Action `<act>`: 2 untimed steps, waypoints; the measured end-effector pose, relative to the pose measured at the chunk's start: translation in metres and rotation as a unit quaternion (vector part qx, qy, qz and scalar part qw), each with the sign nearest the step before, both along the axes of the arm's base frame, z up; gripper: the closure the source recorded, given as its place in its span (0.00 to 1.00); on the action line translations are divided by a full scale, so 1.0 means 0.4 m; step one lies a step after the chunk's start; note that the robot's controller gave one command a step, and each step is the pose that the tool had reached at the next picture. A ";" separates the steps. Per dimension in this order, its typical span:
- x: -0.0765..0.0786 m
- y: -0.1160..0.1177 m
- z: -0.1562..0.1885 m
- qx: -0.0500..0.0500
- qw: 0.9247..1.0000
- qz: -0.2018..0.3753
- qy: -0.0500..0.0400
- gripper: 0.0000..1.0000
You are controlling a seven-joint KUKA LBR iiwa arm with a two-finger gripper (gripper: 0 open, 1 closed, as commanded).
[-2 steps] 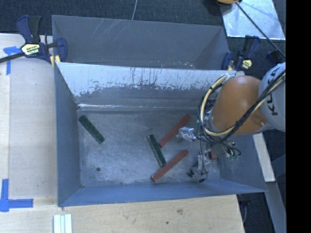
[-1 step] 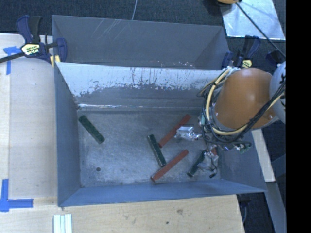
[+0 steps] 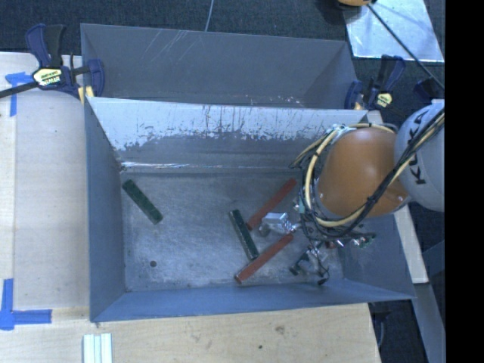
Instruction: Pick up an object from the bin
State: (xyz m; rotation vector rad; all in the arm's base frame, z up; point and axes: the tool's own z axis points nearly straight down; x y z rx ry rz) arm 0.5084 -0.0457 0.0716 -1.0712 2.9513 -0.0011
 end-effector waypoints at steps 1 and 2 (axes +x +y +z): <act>0.004 -0.056 0.006 0.001 0.985 0.173 -0.006 1.00; 0.004 -0.056 0.006 0.001 0.985 0.173 -0.006 1.00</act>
Offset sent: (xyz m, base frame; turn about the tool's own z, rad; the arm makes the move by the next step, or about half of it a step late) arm 0.0000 0.0000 0.0000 0.0000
